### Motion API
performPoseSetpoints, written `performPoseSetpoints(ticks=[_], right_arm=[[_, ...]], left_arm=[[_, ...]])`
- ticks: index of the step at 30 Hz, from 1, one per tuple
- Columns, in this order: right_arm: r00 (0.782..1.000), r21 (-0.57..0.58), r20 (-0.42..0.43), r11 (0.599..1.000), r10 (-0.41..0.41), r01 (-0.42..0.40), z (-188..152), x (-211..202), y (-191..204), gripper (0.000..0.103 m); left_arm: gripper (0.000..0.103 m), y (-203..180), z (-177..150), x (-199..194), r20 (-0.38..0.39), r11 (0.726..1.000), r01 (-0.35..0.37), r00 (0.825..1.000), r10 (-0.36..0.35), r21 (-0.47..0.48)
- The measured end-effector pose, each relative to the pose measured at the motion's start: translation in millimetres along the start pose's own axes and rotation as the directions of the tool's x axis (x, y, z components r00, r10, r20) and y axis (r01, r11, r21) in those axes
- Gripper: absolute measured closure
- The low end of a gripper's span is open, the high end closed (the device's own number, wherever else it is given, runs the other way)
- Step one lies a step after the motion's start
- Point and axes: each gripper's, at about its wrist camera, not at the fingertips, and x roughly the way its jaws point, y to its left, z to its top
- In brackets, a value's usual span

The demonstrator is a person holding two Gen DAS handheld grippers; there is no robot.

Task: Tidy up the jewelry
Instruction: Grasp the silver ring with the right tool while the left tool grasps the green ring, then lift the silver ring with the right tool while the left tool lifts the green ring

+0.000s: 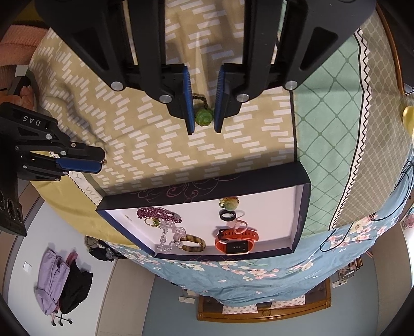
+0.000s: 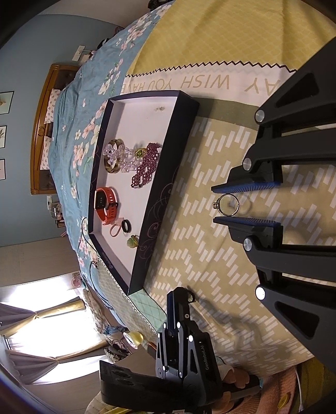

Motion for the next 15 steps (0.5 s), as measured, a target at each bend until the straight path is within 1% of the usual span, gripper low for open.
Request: performPoseSetpoints(ticks=[3,6,7,9,12,15], right_arm=[[1.000,0.002,0.005,1.000,0.007,-0.007,0.9,-1.5,0.1,0.087],[1.000,0.003,0.011,1.000,0.013,-0.014,1.7,-2.0,0.7,0.087],[1.000,0.005,0.015,1.000,0.017,-0.017,2.3,-2.2,1.0,0.087],[1.000,0.006,0.022,1.000,0.021,-0.021,2.8,-2.8,1.5,0.087],[0.999,0.009,0.036,0.999,0.031,-0.032,4.3,-4.7,2.8,0.087],[0.998,0.015,0.049,0.999,0.039,-0.040,5.9,-5.7,2.4,0.087]], left_arm=[[0.081,0.3,-1.3,-0.7,-0.002,1.000,0.002,1.000,-0.002,-0.001],[0.081,0.7,-2.5,-0.3,-0.007,1.000,0.010,1.000,-0.010,-0.002],[0.085,0.9,-2.5,-0.2,-0.008,1.000,0.010,1.000,-0.010,-0.002],[0.088,0.1,-2.6,-0.7,-0.005,1.000,0.006,1.000,-0.006,0.004],[0.088,-1.8,-3.2,-1.8,0.001,1.000,-0.003,1.000,0.003,0.008],[0.088,-2.7,-3.2,-5.7,0.014,1.000,0.004,1.000,-0.004,0.005]])
